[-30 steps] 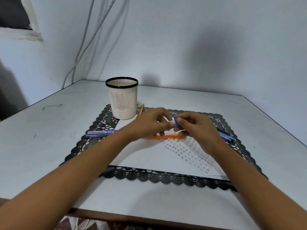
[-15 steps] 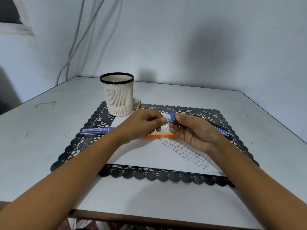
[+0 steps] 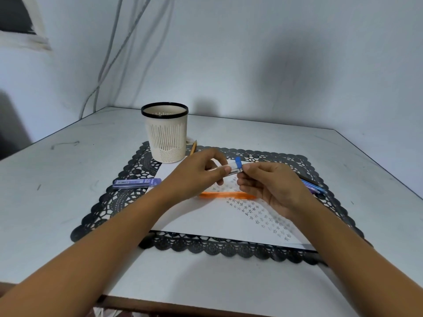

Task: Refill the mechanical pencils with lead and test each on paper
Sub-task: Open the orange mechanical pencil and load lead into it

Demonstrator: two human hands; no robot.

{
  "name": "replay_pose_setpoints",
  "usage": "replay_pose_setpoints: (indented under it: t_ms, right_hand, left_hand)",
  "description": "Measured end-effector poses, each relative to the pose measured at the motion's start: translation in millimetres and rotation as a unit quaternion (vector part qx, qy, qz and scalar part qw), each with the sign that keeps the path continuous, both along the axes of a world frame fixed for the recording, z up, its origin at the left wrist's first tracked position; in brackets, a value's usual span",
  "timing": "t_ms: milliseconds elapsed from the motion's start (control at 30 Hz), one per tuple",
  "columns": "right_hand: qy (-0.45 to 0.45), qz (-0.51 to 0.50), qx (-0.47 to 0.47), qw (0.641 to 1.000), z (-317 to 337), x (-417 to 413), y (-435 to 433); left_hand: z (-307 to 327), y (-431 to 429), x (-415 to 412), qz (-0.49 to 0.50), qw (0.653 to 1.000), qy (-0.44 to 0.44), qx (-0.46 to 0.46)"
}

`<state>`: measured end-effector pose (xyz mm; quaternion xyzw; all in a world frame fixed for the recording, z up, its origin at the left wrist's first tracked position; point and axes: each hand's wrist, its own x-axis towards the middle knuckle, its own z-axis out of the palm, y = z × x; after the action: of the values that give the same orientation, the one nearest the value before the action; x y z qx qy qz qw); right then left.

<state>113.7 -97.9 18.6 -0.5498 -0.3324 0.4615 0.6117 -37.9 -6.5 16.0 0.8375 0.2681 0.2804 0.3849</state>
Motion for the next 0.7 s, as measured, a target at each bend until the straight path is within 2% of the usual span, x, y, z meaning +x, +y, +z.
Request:
replay_pose_setpoints:
  t_ms: [300, 500, 700]
  right_hand:
    - [0.098, 0.044, -0.050, 0.993, 0, -6, -3]
    - [0.065, 0.077, -0.108, 0.989, -5, -12, -4]
    - [0.064, 0.093, -0.124, 0.986, -3, -13, -7]
  left_hand:
    - [9, 3, -7, 0.034, 0.998, -0.014, 0.059]
    - [13, 9, -15, 0.001, 0.993, 0.039, 0.109]
    - [16, 9, -17, -0.015, 0.992, 0.046, 0.114]
